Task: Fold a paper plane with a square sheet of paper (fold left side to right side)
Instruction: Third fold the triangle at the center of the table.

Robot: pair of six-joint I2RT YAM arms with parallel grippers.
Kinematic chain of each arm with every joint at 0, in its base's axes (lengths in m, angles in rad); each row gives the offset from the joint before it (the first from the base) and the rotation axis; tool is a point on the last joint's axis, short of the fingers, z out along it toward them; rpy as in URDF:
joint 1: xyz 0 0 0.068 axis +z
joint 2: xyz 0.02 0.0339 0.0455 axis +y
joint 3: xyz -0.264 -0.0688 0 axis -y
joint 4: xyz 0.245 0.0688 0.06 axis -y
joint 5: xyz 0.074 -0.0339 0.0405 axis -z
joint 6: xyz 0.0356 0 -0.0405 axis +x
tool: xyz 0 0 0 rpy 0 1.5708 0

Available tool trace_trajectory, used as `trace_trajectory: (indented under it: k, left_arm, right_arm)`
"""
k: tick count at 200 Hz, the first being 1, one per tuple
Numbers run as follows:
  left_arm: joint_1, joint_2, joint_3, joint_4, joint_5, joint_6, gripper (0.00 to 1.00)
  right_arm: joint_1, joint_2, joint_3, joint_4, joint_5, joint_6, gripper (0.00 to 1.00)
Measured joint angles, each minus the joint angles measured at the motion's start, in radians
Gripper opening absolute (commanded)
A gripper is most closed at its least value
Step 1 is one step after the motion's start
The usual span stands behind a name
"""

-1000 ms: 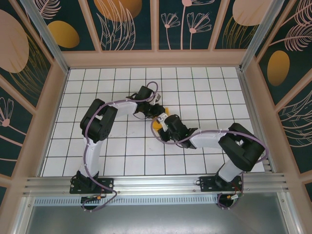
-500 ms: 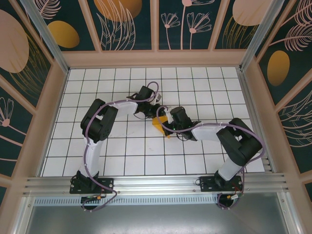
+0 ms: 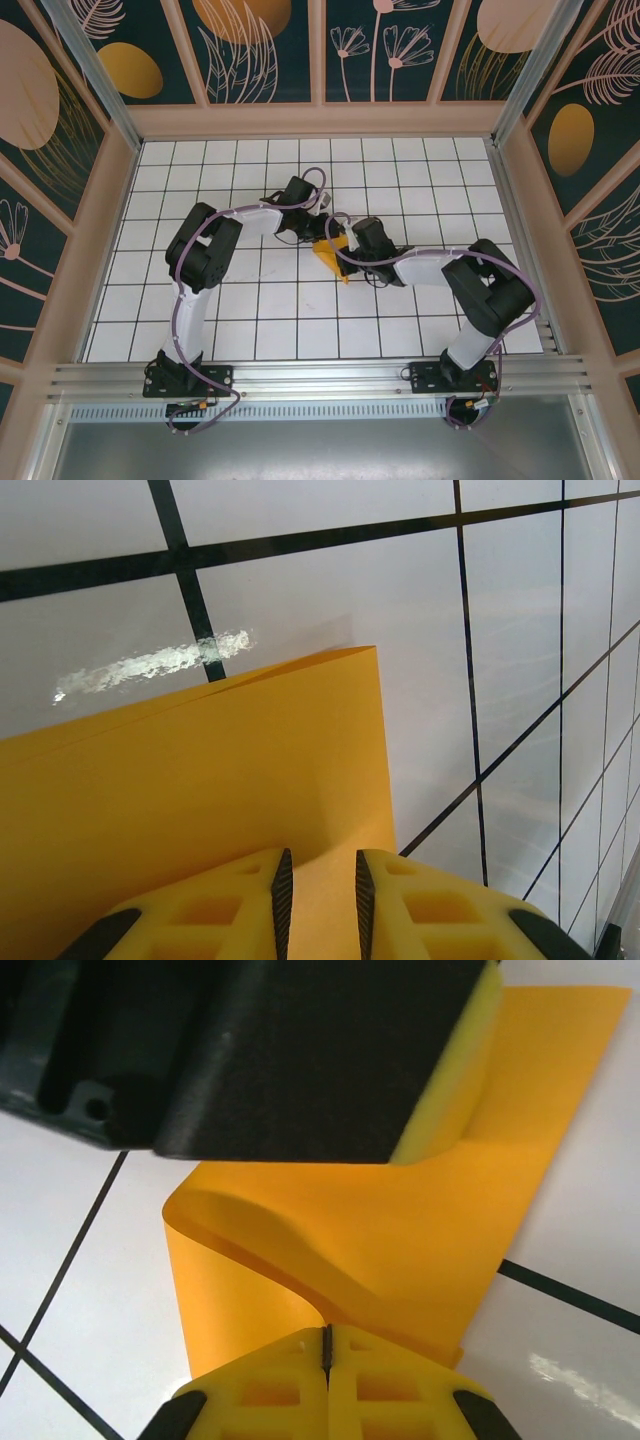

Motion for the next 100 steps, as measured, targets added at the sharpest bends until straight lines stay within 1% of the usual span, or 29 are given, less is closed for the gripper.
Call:
trace_trajectory:
  k: [100]
  left_arm:
    - [-0.001,0.002,0.004,-0.003,0.0,0.0,0.27]
  right_arm:
    - [-0.015,0.011,0.0,-0.001,0.0,0.011,0.0]
